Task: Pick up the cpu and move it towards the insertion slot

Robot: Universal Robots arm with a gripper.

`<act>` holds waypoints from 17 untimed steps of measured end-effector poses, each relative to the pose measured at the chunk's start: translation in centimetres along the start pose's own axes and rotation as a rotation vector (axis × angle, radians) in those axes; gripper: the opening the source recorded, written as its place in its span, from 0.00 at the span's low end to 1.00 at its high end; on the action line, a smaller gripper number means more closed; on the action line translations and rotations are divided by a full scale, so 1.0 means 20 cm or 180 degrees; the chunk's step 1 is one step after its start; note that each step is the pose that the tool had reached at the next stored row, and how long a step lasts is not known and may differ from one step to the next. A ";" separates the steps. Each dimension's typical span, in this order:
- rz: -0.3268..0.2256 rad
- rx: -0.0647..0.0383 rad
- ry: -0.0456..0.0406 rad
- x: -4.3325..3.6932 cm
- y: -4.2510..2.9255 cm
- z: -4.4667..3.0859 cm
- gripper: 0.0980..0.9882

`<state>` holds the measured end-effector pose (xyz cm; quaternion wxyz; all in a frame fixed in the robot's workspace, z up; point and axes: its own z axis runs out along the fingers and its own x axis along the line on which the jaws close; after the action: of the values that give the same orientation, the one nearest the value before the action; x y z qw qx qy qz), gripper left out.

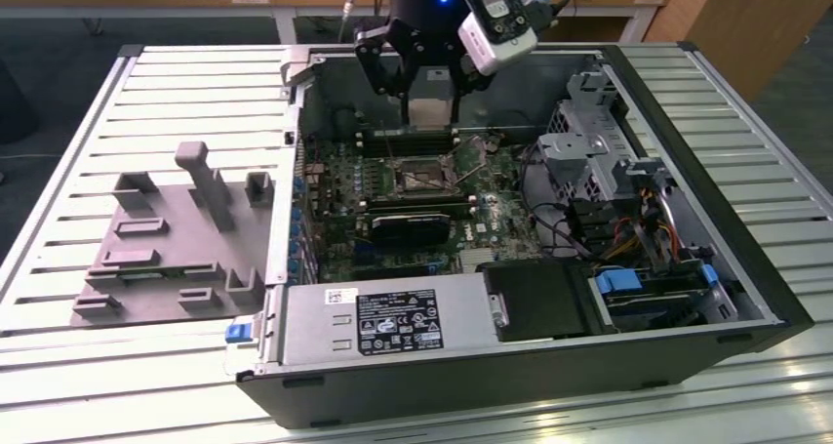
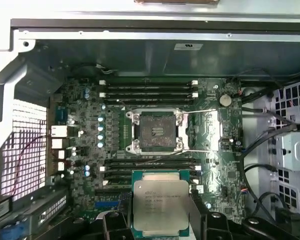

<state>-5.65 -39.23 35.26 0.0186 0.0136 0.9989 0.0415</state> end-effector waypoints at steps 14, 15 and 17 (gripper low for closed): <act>0.0000 0.0000 0.0000 -0.078 0.112 0.074 0.49; 0.0000 0.0000 0.0000 -0.077 0.124 0.076 0.49; 0.0000 0.0000 0.0000 -0.076 0.151 0.080 0.49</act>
<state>-3.99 -36.14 33.98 0.0186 0.0136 0.9989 0.0415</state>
